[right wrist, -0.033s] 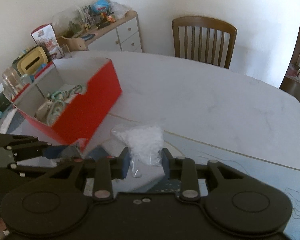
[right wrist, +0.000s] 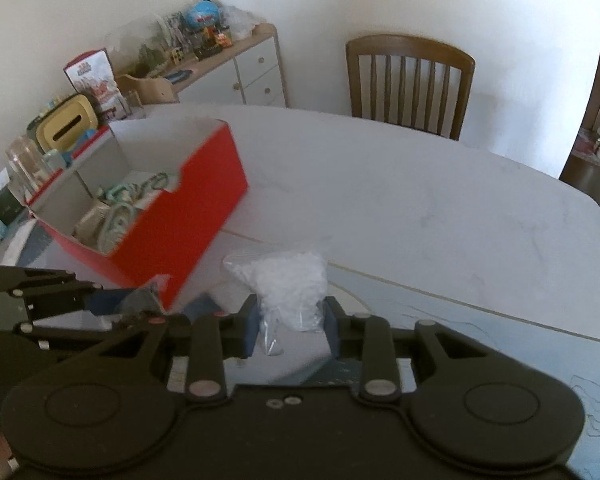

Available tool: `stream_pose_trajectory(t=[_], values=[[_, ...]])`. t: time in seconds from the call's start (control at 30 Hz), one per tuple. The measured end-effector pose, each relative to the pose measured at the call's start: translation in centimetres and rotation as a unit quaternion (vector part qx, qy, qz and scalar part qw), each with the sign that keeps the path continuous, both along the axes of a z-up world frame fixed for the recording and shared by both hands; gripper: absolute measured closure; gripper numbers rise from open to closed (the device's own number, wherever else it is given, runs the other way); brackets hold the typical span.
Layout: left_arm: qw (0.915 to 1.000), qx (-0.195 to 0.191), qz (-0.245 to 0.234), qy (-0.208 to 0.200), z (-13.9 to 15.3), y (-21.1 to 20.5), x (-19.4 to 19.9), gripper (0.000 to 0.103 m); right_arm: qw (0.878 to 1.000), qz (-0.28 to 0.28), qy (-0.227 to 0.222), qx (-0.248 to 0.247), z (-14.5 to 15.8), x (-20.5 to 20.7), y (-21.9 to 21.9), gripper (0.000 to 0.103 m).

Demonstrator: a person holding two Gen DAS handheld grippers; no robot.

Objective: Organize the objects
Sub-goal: 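Carry the dark pouch and clear bag over the box with both grippers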

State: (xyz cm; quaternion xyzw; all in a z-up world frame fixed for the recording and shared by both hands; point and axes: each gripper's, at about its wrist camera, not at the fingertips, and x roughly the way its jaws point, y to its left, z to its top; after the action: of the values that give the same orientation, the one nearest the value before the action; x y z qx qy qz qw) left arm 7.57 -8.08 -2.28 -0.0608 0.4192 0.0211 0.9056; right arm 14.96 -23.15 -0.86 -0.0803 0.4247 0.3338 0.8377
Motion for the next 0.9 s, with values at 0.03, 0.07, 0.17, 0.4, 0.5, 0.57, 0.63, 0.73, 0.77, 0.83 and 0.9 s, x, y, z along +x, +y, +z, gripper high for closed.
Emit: stream_pose_trajectory(t=[0.03,0.07,0.17,0.4,0.5,0.57,0.63,0.73,0.77,0.83,0.9], values=[[1.0000,0.001,0.004,-0.002,0.4,0.7,-0.2,0.070,1.000,0.001,-0.002,0.002,0.2,-0.3,0.3,0.072],[1.0000,0.001,0.007,-0.003,0.8,1.4,-0.4,0.070,1.000,0.001,-0.004,0.003,0.5,-0.5,0.8,0.072],[0.9998,0.001,0.019,-0.009,1.7,3.7,-0.9,0.070,1.000,0.003,-0.010,0.009,1.3,-1.2,2.2,0.072],[0.9991,0.008,0.031,-0.026,3.8,8.5,-1.9,0.070,1.000,0.010,-0.021,0.020,2.7,-2.6,6.2,0.072],[0.9988,0.009,0.035,-0.033,4.5,10.5,-1.9,0.070,0.999,0.014,-0.027,0.023,3.2,-3.1,8.0,0.072],[0.9985,0.010,0.039,-0.037,4.8,11.9,-1.8,0.069,0.999,0.017,-0.031,0.025,3.5,-3.4,9.3,0.072],[0.9983,0.011,0.042,-0.040,4.9,13.2,-1.8,0.069,0.999,0.020,-0.034,0.026,3.7,-3.6,10.5,0.072],[0.9979,0.017,0.046,-0.041,5.1,15.1,-1.6,0.069,0.999,0.023,-0.036,0.028,3.8,-3.7,12.3,0.072],[0.9978,0.019,0.048,-0.041,5.0,15.6,-1.6,0.069,0.999,0.023,-0.037,0.028,3.8,-3.8,13.0,0.072],[0.9976,0.021,0.051,-0.041,5.0,16.8,-1.4,0.069,0.999,0.024,-0.038,0.028,3.8,-3.8,14.0,0.072],[0.9974,0.024,0.055,-0.039,4.8,17.8,-1.0,0.069,0.999,0.023,-0.038,0.026,3.7,-3.8,15.0,0.072]])
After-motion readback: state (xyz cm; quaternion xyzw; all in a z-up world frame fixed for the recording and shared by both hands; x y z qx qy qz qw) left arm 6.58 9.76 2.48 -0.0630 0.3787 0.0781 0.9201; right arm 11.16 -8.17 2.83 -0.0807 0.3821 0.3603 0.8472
